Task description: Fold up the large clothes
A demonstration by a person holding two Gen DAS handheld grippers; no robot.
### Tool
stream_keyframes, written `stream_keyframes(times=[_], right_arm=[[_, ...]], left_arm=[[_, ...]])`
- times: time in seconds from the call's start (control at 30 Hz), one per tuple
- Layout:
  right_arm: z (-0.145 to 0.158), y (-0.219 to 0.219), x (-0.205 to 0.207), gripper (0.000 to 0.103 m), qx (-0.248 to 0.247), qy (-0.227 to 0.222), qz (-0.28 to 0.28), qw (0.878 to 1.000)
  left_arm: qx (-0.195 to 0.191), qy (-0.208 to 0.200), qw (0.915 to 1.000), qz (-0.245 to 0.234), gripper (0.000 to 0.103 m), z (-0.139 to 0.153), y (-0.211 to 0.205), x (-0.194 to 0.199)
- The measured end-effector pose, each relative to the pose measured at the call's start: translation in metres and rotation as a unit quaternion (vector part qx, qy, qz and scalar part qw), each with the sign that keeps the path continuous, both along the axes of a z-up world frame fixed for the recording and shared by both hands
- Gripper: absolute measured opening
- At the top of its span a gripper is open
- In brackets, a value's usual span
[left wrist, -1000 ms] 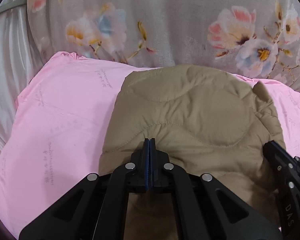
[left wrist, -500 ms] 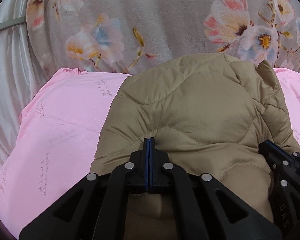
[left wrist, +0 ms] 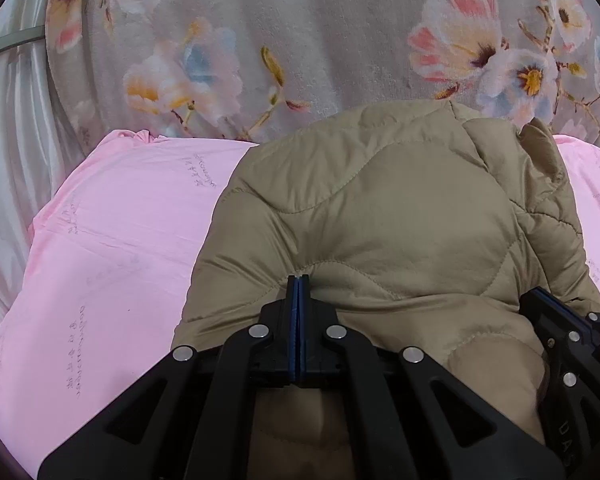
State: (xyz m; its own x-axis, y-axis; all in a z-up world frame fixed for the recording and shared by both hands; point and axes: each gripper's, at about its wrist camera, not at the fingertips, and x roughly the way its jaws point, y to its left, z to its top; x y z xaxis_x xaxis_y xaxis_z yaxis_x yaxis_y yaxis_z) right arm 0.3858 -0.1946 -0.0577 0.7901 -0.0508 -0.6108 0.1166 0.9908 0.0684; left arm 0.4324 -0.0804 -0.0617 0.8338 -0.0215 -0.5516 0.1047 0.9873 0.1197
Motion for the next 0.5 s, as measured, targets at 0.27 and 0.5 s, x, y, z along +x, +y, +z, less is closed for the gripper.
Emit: stream_keyframes(times=[0.27, 0.5], right_arm=[[-0.0012, 0.0007, 0.0005, 0.0, -0.001, -0.002, -0.001, 1.0], [0.0025, 0.0001, -0.0024, 0.0, 0.0, -0.013, -0.005, 1.0]], left_arm=[[0.002, -0.001, 1.0, 0.001, 0.0, -0.0006, -0.0009, 0.0003], [-0.001, -0.01, 1.0, 0.002, 0.0, 0.0025, 0.0016, -0.0032]])
